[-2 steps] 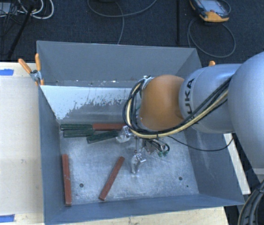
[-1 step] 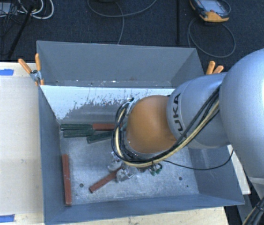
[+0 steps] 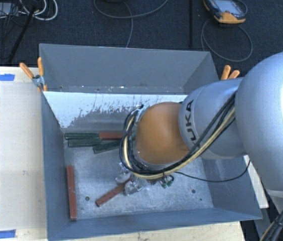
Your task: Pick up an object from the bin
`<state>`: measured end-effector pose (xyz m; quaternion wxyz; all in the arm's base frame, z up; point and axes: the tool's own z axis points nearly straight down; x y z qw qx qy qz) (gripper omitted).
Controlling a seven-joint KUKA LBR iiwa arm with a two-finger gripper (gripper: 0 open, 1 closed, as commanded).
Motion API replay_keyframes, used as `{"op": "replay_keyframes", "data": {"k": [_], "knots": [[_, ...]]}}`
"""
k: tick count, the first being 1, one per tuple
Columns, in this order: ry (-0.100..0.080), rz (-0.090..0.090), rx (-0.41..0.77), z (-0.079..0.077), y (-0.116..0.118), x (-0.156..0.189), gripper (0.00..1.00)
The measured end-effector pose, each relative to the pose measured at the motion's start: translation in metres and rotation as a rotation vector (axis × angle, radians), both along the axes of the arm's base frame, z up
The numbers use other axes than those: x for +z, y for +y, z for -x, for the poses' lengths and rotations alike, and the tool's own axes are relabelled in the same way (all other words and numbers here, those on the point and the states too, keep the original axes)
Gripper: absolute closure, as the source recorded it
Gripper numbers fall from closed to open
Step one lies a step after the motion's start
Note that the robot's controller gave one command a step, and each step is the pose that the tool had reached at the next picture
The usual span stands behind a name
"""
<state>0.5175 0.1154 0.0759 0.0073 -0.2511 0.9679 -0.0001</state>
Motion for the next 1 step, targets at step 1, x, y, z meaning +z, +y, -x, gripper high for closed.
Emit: {"op": "replay_keyframes", "data": {"k": [1], "knots": [[0.017, 0.003, 0.015, 0.0146, -0.0116, 0.2334, 1.00]]}}
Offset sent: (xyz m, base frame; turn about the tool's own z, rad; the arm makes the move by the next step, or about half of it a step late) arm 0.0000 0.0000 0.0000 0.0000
